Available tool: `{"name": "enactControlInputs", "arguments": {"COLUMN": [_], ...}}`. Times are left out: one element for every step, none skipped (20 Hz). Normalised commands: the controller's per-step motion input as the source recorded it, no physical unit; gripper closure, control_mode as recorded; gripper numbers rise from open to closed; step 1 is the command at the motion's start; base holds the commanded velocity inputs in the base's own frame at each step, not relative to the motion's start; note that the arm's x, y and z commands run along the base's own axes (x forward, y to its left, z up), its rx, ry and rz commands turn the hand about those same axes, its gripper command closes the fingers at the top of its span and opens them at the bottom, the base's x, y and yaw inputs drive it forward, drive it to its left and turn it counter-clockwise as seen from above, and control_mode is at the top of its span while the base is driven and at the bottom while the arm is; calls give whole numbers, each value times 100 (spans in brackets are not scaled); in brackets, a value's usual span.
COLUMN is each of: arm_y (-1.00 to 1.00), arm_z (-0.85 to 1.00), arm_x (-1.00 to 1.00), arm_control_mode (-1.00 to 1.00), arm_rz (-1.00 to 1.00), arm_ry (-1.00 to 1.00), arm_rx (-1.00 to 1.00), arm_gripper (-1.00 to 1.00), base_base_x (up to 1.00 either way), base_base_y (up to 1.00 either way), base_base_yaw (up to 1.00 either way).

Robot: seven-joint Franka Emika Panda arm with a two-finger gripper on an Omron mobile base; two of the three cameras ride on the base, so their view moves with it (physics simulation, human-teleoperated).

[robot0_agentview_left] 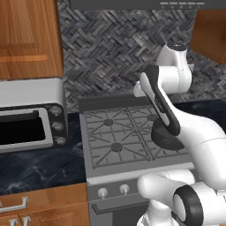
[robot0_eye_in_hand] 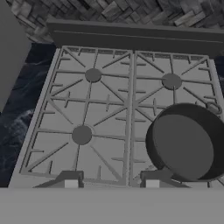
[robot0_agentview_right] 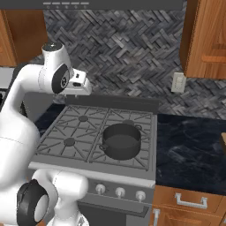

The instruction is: Turn on the front right burner of the stove.

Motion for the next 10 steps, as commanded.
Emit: {"name": "enactControlInputs", "arguments": {"arm_y": [0,-13,-34,-77,-100,-100,-100,-100,-100,-100], "arm_z": [-4,0,-9,-15,-21,-24,-24,-26,-25,-29], "arm_x": [0,0,0,-1,-11,-18,-31,-48,-61,-68], "arm_control_mode": [-100,-100,-100,-100,-100,-100,-100,-100,-100,-100], "arm_rz": [0,0,1,4,0,0,0,0,0,0], "arm_ry": [-4,-6,-7,-7,-9,-9,-10,-11,-10,-7], "arm_rx": [0,0,0,0,4,6,13,18,23,21], "arm_gripper": [-100,-100,-100,-100,-100,-100,-100,-100,-100,-100], "base_base_x": [0,0,0,0,0,0,0,0,0,0], "base_base_y": [0,0,0,0,0,0,0,0,0,0], "base_base_yaw": [0,0,0,0,0,0,0,0,0,0]}}
